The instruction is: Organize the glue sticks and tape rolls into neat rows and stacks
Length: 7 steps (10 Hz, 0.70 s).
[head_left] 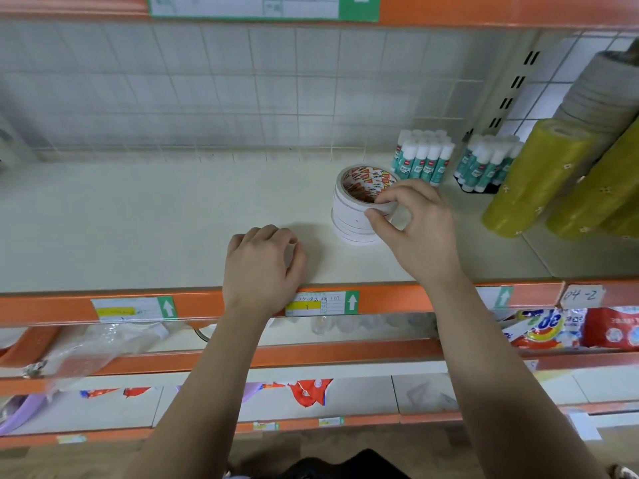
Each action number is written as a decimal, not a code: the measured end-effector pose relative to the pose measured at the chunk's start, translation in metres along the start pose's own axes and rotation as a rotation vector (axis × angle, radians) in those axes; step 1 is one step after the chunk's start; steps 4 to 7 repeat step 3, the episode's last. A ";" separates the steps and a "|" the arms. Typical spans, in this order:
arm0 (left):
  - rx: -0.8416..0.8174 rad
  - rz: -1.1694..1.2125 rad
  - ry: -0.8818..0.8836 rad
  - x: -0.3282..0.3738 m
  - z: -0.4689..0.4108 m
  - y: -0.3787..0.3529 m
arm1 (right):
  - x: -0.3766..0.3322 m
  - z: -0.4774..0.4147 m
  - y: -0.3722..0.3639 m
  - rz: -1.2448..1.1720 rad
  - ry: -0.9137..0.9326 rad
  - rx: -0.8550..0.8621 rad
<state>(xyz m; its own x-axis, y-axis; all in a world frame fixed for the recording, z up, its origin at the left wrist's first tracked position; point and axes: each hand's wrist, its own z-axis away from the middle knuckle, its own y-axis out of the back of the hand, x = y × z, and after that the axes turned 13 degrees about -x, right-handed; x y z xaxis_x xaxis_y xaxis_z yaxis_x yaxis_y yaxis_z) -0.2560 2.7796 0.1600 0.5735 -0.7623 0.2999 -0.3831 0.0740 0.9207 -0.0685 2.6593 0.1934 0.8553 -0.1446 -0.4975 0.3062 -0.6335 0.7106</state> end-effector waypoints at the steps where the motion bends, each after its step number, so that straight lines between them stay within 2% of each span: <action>1: -0.010 -0.001 -0.009 -0.002 -0.001 0.001 | 0.000 -0.002 0.000 0.003 0.004 -0.002; 3: 0.002 0.018 -0.034 -0.002 -0.002 0.003 | 0.000 0.005 0.014 -0.074 -0.001 -0.006; 7: 0.002 0.018 -0.034 -0.002 -0.002 0.003 | 0.000 0.005 0.014 -0.074 -0.001 -0.006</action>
